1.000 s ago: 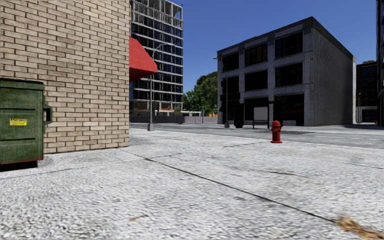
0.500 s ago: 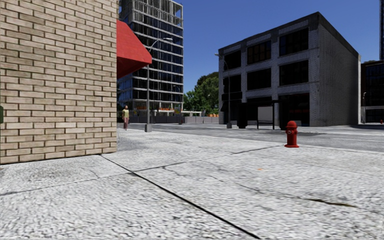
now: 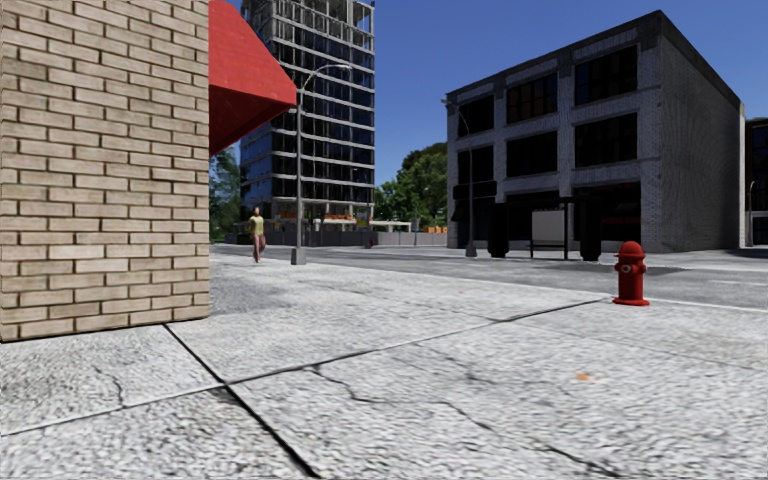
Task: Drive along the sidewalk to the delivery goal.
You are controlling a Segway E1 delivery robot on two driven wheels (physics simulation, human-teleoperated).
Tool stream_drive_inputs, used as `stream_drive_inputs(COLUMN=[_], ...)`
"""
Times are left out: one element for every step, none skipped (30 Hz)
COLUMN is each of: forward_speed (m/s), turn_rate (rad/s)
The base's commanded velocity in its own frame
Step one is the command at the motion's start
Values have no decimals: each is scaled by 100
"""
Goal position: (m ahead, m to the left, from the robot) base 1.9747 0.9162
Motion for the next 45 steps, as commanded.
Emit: stream_drive_inputs(forward_speed=[159, 159, 159, 159, 158, 158, 158, 158, 158, 158, 158, 158, 158, 158, 158, 158, 158, 158, 158, 158, 158, 158, 158, 158, 158, 158, 158, 157, 156, 155, 155, 153, 151, 150, 150, 150, 150, 150, 150, 150, 150, 149, 149, 149, 148], turn_rate=[24, 26, 31, 31, 33, 33, 33, 33, 33, 33, 33, 33, 33, 33, 34, 34, 35, 35, 37, 38, 38, 38, 38, 38, 38, 38, 38, 38, 38, 38, 38, 39, 39, 39, 40, 40, 42, 45, 47, 47, 47, 47, 47, 47, 47])
